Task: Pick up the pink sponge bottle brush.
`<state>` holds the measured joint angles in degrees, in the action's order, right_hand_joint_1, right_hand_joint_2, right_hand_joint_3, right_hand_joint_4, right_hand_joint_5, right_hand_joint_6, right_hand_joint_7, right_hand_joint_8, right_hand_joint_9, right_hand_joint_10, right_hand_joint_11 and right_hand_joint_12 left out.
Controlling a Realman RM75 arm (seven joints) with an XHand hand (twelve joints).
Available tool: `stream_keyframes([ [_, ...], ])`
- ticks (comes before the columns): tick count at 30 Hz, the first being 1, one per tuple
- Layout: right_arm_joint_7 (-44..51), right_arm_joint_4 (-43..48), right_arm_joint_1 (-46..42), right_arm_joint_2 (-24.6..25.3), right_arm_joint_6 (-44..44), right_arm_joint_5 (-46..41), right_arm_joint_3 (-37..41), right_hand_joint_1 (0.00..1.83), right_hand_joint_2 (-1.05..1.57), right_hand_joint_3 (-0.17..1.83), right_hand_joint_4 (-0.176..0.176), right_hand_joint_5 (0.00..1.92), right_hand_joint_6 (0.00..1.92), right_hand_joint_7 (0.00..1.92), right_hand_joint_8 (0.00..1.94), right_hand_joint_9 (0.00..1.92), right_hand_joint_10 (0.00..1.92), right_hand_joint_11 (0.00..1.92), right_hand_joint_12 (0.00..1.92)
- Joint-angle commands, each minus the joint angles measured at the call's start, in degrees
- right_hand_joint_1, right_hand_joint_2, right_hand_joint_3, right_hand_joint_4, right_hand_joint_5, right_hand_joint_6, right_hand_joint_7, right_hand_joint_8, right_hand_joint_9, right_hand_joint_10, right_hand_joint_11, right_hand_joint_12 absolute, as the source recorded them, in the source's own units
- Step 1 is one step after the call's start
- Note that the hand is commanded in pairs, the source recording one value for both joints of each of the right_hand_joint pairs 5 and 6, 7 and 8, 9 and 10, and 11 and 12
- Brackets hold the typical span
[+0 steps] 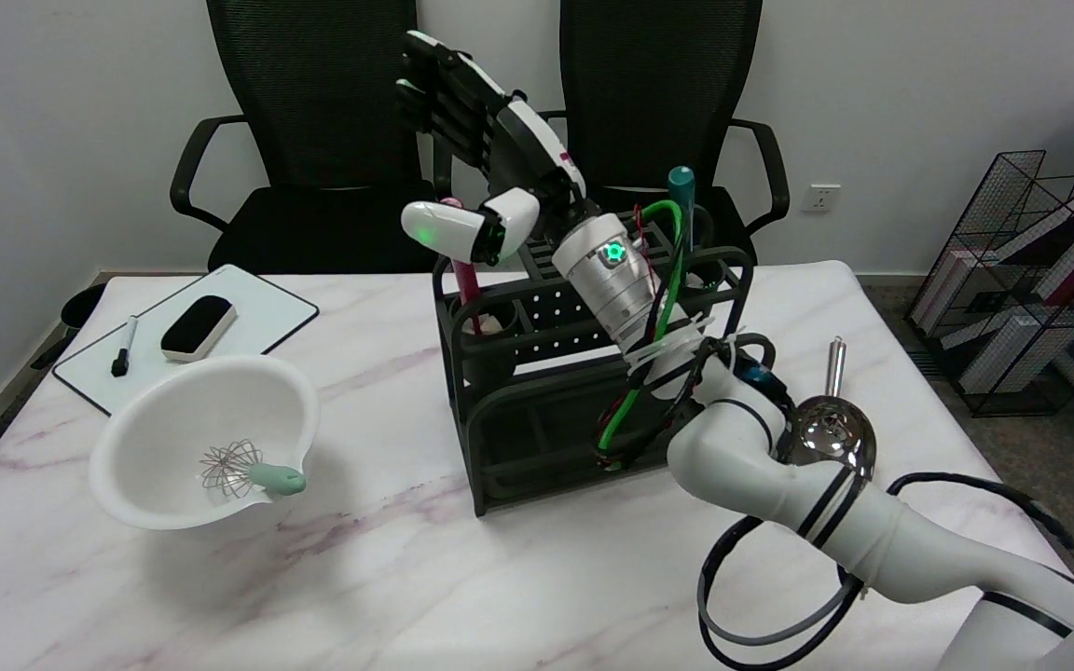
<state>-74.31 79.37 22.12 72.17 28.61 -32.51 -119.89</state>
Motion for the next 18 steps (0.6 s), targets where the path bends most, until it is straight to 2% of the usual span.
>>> stream_keyframes([
  [1,0.28,-7.24,1.16,1.43,-1.26,-4.57,1.81,1.14,-0.12,1.19,0.000,0.05,0.05,0.20,0.20,0.30,0.30,0.32,0.32],
  [6,0.28,-6.27,0.29,0.85,-2.65,-4.78,2.03,1.14,-0.02,1.16,0.000,0.00,0.00,0.23,0.23,0.39,0.39,0.44,0.44],
  [8,0.28,-6.19,-0.38,0.85,-3.77,-4.78,2.88,1.13,0.02,1.17,0.000,0.00,0.00,0.19,0.19,0.36,0.36,0.45,0.45],
  [13,0.28,-5.84,-1.46,1.28,-6.11,-4.86,4.22,1.11,0.11,1.19,0.000,0.00,0.00,0.08,0.08,0.28,0.28,0.39,0.39],
  [18,0.28,-1.99,-2.82,0.68,-9.04,-4.75,5.09,1.10,0.15,1.18,0.000,0.00,0.00,0.06,0.06,0.25,0.25,0.32,0.32],
])
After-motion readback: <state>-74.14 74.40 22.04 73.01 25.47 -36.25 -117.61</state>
